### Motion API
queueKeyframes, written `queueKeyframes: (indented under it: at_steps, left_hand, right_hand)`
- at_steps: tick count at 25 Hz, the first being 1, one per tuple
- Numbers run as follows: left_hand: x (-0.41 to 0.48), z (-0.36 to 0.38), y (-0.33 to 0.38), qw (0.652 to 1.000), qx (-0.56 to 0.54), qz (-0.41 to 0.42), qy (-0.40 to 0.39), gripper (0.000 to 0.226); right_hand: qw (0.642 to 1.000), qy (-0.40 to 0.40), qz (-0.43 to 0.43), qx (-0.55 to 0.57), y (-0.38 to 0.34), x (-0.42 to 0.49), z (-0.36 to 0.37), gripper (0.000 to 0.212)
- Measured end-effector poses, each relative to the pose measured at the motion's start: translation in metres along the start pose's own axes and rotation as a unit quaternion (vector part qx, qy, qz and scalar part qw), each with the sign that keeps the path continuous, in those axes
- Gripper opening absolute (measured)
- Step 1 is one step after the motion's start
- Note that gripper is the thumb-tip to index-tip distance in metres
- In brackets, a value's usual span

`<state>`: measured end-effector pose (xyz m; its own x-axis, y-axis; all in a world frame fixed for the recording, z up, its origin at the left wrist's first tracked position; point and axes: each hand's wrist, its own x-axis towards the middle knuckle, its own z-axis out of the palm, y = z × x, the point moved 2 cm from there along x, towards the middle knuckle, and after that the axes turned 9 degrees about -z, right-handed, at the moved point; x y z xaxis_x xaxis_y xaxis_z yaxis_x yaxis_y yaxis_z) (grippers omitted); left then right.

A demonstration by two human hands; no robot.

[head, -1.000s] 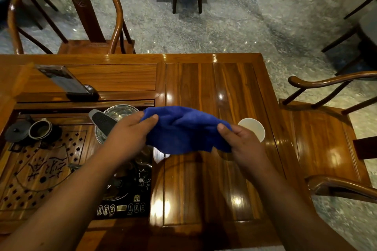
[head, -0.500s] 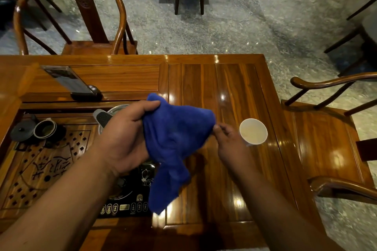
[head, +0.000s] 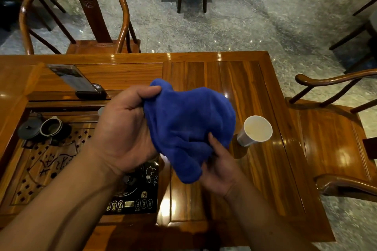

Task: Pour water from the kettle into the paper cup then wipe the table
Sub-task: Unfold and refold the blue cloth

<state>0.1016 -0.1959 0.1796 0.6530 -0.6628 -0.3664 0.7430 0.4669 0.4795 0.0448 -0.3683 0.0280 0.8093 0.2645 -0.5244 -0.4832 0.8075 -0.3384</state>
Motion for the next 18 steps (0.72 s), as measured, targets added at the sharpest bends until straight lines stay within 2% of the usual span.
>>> queueKeyframes:
  at_steps: [2, 5, 7, 9, 12, 14, 16, 18]
  left_hand:
    - [-0.002, -0.01, 0.002, 0.997, 0.01, 0.03, 0.076, 0.031]
    - [-0.006, -0.02, 0.006, 0.973, 0.079, 0.078, 0.201, 0.029]
    - [-0.008, -0.029, 0.009, 0.948, 0.147, 0.067, 0.276, 0.031]
    - [-0.013, -0.042, 0.012, 0.916, 0.209, 0.052, 0.339, 0.03]
    - [-0.024, -0.052, 0.014, 0.875, 0.282, 0.022, 0.392, 0.029]
    - [-0.028, -0.054, 0.014, 0.87, 0.289, 0.002, 0.398, 0.028]
    - [-0.032, -0.057, 0.014, 0.861, 0.31, -0.023, 0.403, 0.031]
    - [-0.039, -0.064, 0.017, 0.829, 0.363, -0.037, 0.422, 0.035]
  right_hand:
    - [0.999, -0.001, -0.038, -0.037, -0.017, 0.0, 0.001, 0.055]
    - [0.983, 0.005, -0.07, -0.168, -0.039, 0.001, 0.0, 0.048]
    - [0.956, 0.018, -0.1, -0.275, -0.053, -0.003, 0.005, 0.037]
    - [0.935, 0.043, -0.142, -0.323, -0.067, -0.005, 0.008, 0.028]
    - [0.925, 0.062, -0.147, -0.343, -0.084, -0.01, 0.018, 0.027]
    - [0.93, 0.018, -0.109, -0.35, -0.095, -0.016, 0.025, 0.029]
    - [0.932, -0.032, -0.062, -0.357, -0.107, -0.025, 0.035, 0.043]
    - [0.905, -0.002, -0.063, -0.42, -0.121, -0.031, 0.043, 0.052]
